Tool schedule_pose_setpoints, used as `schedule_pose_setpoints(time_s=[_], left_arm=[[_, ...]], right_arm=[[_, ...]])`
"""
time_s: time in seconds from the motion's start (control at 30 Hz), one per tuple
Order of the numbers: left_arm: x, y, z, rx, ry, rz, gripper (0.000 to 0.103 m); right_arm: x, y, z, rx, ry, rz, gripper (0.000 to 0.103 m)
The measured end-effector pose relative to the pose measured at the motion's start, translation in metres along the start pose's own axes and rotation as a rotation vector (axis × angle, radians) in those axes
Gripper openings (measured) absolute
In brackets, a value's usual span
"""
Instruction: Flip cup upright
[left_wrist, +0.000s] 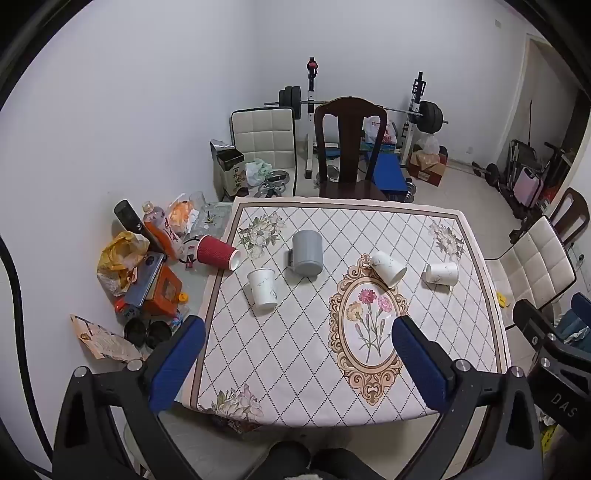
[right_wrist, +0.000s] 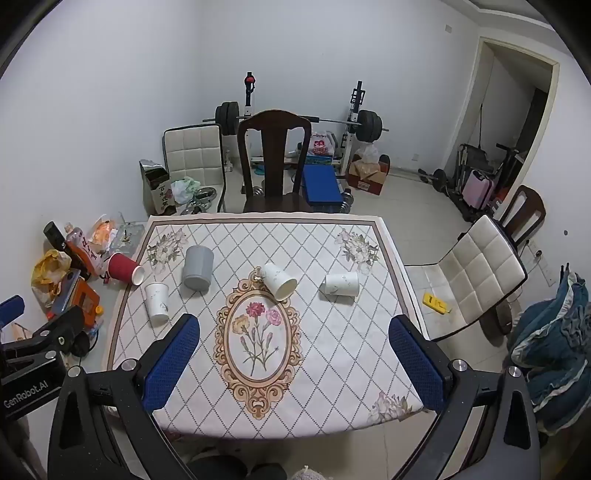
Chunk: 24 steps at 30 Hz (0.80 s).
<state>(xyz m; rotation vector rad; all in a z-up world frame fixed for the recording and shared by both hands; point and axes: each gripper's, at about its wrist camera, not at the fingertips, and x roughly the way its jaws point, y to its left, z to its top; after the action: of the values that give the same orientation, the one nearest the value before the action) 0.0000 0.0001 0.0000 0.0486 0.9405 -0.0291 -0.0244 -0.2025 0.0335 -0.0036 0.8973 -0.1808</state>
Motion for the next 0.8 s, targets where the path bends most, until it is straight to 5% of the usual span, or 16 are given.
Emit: schedule_pose_setpoints(time_s=[0.8], left_arm=[[-0.01,-0.005,0.001,-0.007,-0.01,-0.009,0.103]], right_arm=[[-0.007,-0.009,0.0,0.022,-0.003,-0.011,0.103]])
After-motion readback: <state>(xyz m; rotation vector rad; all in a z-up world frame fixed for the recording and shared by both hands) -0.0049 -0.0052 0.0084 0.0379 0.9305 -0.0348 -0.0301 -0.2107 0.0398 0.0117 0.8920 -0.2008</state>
